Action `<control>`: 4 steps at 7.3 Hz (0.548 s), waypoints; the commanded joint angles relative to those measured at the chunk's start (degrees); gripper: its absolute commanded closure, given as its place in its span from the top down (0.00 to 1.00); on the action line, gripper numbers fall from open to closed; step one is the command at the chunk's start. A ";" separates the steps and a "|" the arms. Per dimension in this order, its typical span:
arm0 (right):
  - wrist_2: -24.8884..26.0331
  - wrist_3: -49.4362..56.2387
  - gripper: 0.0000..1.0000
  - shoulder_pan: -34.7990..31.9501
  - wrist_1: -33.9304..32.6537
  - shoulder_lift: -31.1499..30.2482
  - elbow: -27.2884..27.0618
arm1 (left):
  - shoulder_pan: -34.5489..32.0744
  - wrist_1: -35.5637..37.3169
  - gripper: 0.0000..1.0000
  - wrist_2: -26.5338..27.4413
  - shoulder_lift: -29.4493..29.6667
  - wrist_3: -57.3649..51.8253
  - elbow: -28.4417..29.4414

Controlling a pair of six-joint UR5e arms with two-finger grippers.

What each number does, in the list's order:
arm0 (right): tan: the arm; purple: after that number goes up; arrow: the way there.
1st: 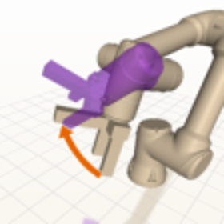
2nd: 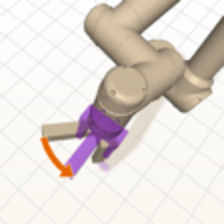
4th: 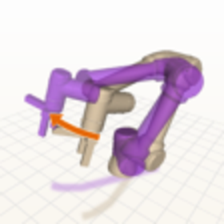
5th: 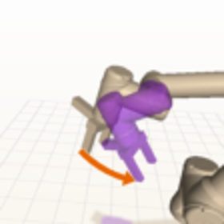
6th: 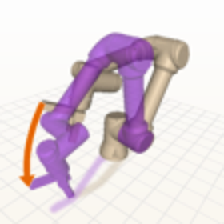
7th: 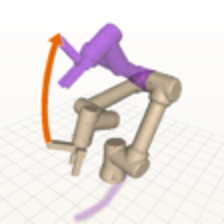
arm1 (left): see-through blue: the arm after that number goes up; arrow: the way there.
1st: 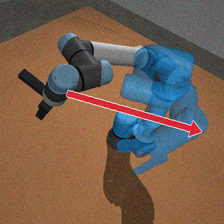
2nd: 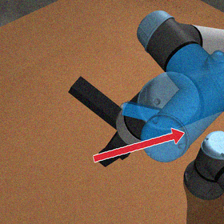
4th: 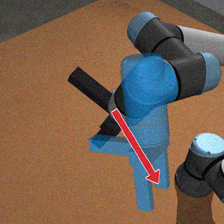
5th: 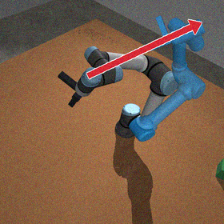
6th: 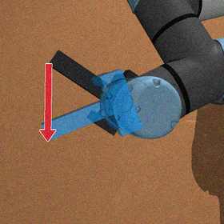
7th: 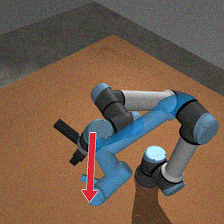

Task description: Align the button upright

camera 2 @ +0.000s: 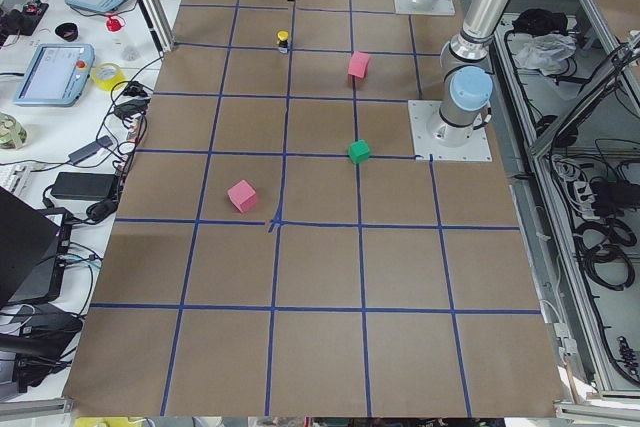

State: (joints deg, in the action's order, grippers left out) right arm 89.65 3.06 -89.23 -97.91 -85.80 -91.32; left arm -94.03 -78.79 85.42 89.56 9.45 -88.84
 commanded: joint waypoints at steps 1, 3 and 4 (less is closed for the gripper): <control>0.00 0.01 1.00 0.03 0.00 -0.07 0.00 | 0.77 0.21 1.00 4.23 -1.58 -16.27 -1.42; 0.00 0.01 1.00 0.03 0.00 -0.07 0.00 | 4.19 0.83 1.00 3.36 -1.67 -16.39 -2.30; 0.17 0.01 1.00 0.03 -0.09 -0.07 0.00 | 4.21 0.66 1.00 3.35 -1.67 -16.31 -1.87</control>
State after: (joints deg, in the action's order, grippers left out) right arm 89.67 3.05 -89.21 -97.92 -85.86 -91.32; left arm -90.56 -78.10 88.97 87.94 -6.60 -90.77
